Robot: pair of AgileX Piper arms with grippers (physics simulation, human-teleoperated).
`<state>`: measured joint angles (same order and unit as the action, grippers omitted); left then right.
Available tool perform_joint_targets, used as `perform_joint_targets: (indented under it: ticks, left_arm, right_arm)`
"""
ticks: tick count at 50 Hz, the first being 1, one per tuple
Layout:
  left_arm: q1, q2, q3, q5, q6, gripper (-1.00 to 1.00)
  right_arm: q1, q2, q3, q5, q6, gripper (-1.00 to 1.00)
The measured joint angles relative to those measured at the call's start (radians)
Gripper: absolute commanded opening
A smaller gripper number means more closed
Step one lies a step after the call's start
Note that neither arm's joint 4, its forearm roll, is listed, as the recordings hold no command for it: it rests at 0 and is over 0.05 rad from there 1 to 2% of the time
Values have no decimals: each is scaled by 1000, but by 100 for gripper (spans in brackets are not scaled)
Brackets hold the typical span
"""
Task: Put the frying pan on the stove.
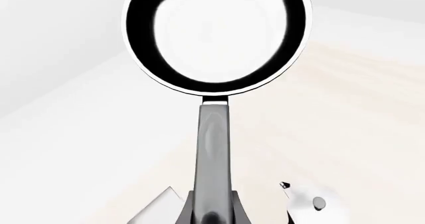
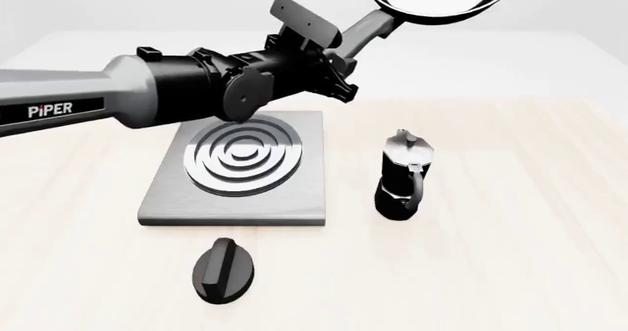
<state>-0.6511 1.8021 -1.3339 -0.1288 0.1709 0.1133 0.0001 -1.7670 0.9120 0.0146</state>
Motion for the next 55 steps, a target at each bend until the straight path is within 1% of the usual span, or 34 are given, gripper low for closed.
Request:
perform_joint_targets:
  ticks: [30,55]
  left_arm:
    - [70,-130,196,-51,-3,-100]
    - [118,-244,331,-61,9,-100]
  right_arm:
    - [2,0,-9,12,-6,100]
    - [5,0,-6,13,-11,100]
